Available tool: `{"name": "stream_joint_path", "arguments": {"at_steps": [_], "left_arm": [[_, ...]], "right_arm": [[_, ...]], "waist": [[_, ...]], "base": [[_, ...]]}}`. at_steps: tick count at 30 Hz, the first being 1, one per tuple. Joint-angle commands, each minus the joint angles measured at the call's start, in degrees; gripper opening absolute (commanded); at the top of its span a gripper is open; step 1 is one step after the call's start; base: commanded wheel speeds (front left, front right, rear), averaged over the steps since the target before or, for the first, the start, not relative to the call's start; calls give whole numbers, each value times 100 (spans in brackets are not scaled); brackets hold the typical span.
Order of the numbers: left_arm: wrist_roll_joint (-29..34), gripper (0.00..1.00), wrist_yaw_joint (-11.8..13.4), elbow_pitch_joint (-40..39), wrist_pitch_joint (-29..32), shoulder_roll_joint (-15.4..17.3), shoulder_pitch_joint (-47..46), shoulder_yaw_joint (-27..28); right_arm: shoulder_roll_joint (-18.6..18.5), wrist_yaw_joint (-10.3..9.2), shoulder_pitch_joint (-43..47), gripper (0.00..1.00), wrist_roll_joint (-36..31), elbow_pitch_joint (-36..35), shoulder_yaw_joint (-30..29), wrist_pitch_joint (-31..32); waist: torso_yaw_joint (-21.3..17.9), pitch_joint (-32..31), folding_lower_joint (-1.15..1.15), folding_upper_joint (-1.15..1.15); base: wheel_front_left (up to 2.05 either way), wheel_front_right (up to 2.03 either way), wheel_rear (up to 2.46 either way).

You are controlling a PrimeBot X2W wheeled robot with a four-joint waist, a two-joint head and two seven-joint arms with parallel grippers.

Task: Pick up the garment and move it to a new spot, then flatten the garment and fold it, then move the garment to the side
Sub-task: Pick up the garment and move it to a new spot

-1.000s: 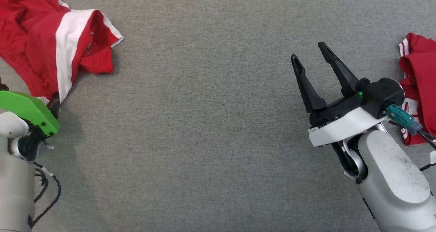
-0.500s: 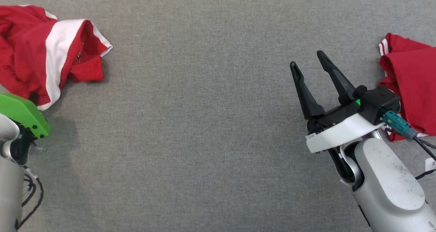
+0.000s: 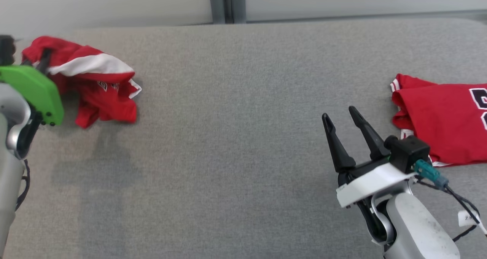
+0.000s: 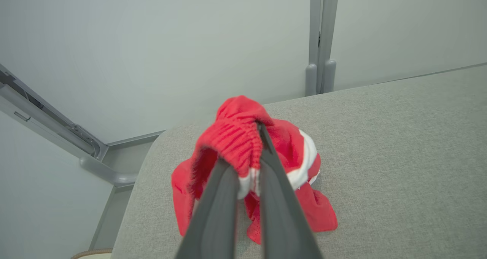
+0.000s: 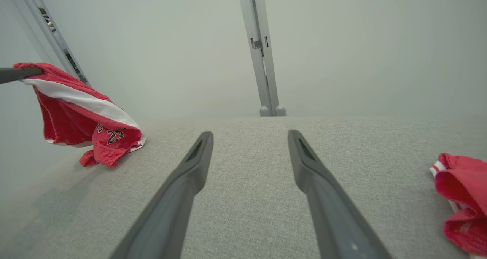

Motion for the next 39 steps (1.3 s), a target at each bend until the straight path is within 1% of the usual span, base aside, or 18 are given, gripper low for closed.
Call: {"name": "stream_joint_path", "arguments": {"at_steps": [1, 3, 6, 10, 14, 16, 19, 22, 25, 28, 30, 31, 34, 36, 38, 39], "left_arm": [[126, 0, -11, -235, 58, 27, -84, -81], [162, 0, -1, -698, 161, 5, -109, -198], [323, 0, 95, -1351, 296, -9, -124, -346], [436, 0, 207, -2358, 517, -158, -188, -515], [365, 0, 398, -3258, 663, -400, -138, -590], [270, 0, 512, -3617, 708, -512, -27, -574], [156, 0, 627, -3976, 821, -598, 318, -663], [91, 0, 827, -4172, 740, -581, 905, -716], [-89, 0, 967, -4049, 541, -594, 1641, -705], [-302, 0, 1105, -3698, 206, -590, 2384, -627], [-211, 0, 1214, -3412, 11, -524, 2728, -643], [-114, 0, 1347, -3219, -181, -504, 2897, -616], [-142, 0, 1498, -2675, -568, -663, 3261, -576], [-107, 0, 1502, -2244, -921, -708, 3304, -532], [-123, 0, 1437, -1822, -1166, -796, 3286, -534], [-138, 6, 1383, -1641, -1241, -838, 3256, -549]], "right_arm": [[19, -1, 151, 100, 20, 18, -35, -15], [53, -1, 245, 100, 27, 23, -80, -15], [68, -1, 350, 100, 29, 54, -88, -15], [24, -1, 416, 100, 15, 37, -205, -14], [-16, -1, 460, 100, 4, -7, -384, -15], [-32, 0, 463, 100, -4, -19, -474, -15], [-29, 0, 446, 100, -13, -59, -552, -15], [-20, 0, 456, 100, -20, -71, -600, -15], [-23, 0, 479, 100, -5, -80, -615, -15], [-36, -1, 494, 100, 21, -64, -598, -15], [-42, 0, 496, 100, 34, -44, -571, -15], [-48, 0, 485, 100, 42, -35, -548, -15], [-89, -1, 461, 100, 76, -33, -497, -15], [-128, 0, 449, 100, 97, -24, -455, -15], [-157, -1, 438, 100, 101, -7, -423, -15], [-161, -1, 428, 100, 102, -6, -402, -15]], "waist": [[-283, -471, 0, 0], [-400, -567, 0, 0], [-566, -639, 0, 0], [-769, -628, 0, 0], [-884, -591, 0, 0], [-909, -556, 0, 0], [-928, -490, 0, 0], [-942, -424, 0, 0], [-930, -382, 0, 0], [-914, -337, 0, 0], [-898, -311, 0, 0], [-892, -298, 0, 0], [-839, -246, 0, 0], [-776, -216, 0, 0], [-724, -204, 0, 0], [-707, -199, 0, 0]], "base": [[0, 0, 0], [0, 0, 0], [0, 0, 0], [0, 0, 0], [0, 0, 0], [0, 0, 0], [0, 0, 0], [0, 0, 0], [0, 0, 0], [0, 0, 0], [0, 0, 0], [0, 0, 0], [0, 0, 0], [0, 0, 0], [0, 0, 0], [0, 0, 0]]}}
